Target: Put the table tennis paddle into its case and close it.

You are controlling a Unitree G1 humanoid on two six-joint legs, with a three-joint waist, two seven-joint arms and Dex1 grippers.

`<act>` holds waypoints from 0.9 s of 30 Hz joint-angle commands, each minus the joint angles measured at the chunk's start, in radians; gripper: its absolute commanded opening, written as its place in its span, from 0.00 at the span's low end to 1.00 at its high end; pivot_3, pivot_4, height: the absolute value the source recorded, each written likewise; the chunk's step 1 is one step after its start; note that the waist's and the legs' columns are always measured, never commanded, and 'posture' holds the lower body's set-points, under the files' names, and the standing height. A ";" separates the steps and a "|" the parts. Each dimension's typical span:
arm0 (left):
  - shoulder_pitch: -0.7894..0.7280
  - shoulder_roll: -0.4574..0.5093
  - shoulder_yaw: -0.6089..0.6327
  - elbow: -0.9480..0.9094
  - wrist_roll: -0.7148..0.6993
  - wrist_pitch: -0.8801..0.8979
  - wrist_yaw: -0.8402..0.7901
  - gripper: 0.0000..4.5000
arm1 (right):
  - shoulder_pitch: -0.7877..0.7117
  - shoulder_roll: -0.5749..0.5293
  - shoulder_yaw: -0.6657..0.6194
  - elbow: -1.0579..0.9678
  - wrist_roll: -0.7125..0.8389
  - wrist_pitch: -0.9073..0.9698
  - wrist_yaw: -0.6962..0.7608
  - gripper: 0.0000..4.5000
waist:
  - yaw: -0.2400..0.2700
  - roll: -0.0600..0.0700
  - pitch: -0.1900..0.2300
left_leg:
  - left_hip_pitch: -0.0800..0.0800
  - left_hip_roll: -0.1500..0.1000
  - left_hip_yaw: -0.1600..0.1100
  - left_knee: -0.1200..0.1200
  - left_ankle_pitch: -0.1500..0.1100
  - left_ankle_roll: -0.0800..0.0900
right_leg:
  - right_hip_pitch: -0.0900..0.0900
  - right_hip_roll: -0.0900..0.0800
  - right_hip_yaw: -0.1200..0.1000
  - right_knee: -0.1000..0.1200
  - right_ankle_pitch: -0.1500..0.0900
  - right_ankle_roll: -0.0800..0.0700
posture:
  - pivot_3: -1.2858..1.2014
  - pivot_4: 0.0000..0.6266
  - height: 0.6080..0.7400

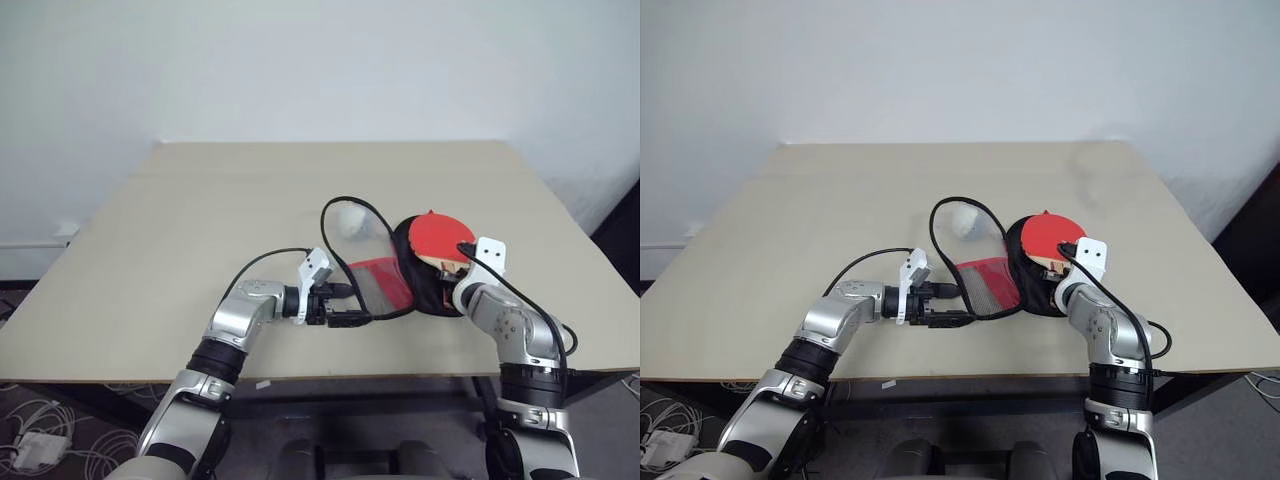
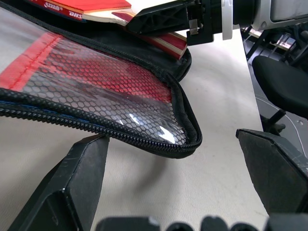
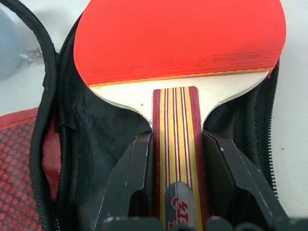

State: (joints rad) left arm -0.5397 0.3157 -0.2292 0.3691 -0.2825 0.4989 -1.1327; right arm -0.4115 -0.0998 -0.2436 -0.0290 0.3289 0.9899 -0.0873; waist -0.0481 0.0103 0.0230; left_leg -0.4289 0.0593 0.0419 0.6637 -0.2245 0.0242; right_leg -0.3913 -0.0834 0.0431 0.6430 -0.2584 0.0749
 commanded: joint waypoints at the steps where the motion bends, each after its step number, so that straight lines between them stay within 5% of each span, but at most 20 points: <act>1: -0.025 -0.004 0.000 -0.020 0.004 -0.010 0.001 1.00 | -0.004 0.004 0.010 -0.039 -0.005 -0.010 0.008 0.25 | 0.000 0.000 0.000 | 0.000 0.000 0.000 0.000 0.000 0.000 | 0.000 0.000 0.000 0.000 0.000 0.000 | 0.52 0.00 0.91; 22: -0.063 -0.010 0.006 0.028 0.015 -0.020 -0.003 1.00 | 0.014 0.041 0.075 0.006 -0.057 -0.047 0.032 0.25 | -0.001 0.000 0.000 | 0.000 0.000 0.000 0.000 0.000 0.000 | 0.000 0.000 0.000 0.000 0.000 0.000 | 0.52 0.00 0.91; 27: -0.075 -0.011 0.005 0.044 0.020 -0.027 -0.010 1.00 | 0.016 0.026 0.078 0.013 -0.059 -0.041 0.055 0.62 | -0.003 0.000 0.000 | 0.000 0.000 0.000 -0.001 0.000 0.000 | 0.000 0.000 0.000 0.000 0.000 0.000 | 0.52 0.00 0.91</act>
State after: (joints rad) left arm -0.5803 0.3054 -0.2293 0.4203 -0.2652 0.4894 -1.1341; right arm -0.3843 -0.0679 -0.1715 -0.0125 0.2628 0.9401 -0.0514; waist -0.0510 0.0099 0.0228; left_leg -0.4283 0.0596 0.0417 0.6632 -0.2245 0.0242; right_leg -0.3908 -0.0830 0.0430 0.6430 -0.2585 0.0749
